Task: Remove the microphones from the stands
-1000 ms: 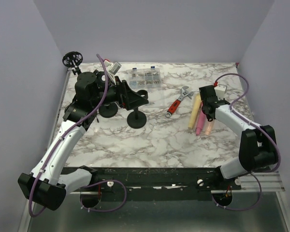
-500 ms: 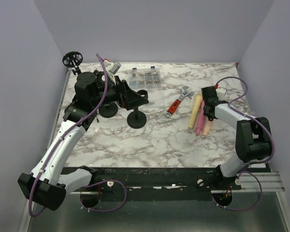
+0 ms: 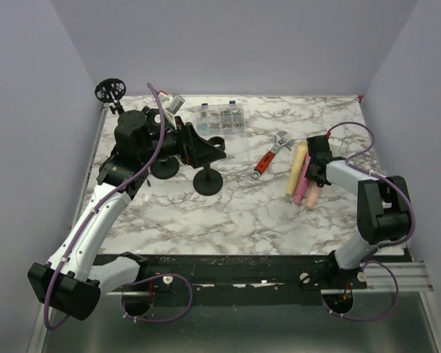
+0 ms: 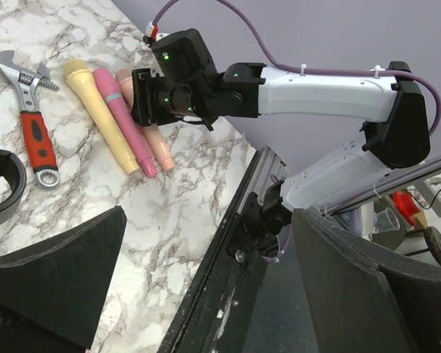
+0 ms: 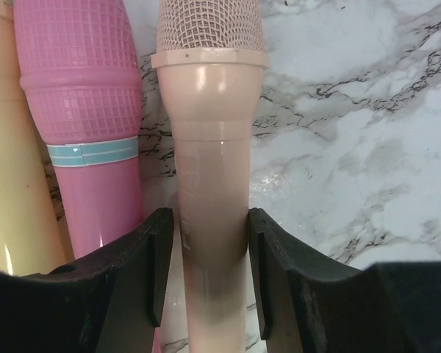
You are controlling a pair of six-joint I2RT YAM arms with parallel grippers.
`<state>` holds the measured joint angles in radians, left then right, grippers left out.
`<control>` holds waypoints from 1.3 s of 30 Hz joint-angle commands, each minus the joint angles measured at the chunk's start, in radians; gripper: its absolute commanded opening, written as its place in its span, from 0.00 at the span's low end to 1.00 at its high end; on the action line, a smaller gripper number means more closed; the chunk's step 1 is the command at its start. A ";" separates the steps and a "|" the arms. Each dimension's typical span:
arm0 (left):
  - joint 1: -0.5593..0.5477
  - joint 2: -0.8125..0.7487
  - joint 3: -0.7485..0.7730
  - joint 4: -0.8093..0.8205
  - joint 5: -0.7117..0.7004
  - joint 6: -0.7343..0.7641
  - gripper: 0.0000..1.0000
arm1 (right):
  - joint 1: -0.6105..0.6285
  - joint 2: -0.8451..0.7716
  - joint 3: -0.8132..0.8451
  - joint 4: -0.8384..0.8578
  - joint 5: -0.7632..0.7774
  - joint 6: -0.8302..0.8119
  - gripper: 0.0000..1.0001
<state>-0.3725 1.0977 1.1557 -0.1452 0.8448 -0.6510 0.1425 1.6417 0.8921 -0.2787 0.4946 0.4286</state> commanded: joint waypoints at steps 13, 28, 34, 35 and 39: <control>0.006 -0.115 -0.051 0.021 -0.182 0.130 0.99 | -0.004 -0.152 -0.008 -0.006 -0.036 0.002 0.74; 0.178 -0.211 0.098 -0.366 -0.402 0.243 0.99 | -0.004 -0.501 -0.186 0.220 -0.458 -0.043 1.00; 0.421 -0.094 0.205 -0.449 -0.367 0.100 0.99 | -0.004 -0.580 -0.240 0.293 -0.619 -0.016 1.00; 0.460 -0.077 0.198 -0.421 -0.339 0.044 0.99 | -0.004 -0.586 -0.248 0.315 -0.638 -0.012 1.00; 0.614 -0.024 0.090 -0.185 -0.175 -0.256 0.88 | -0.004 -0.602 -0.264 0.335 -0.698 0.004 1.00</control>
<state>0.1066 1.0309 1.3376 -0.5102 0.5030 -0.5762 0.1425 1.0592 0.6510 -0.0093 -0.0845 0.4114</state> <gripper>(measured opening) 0.978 0.998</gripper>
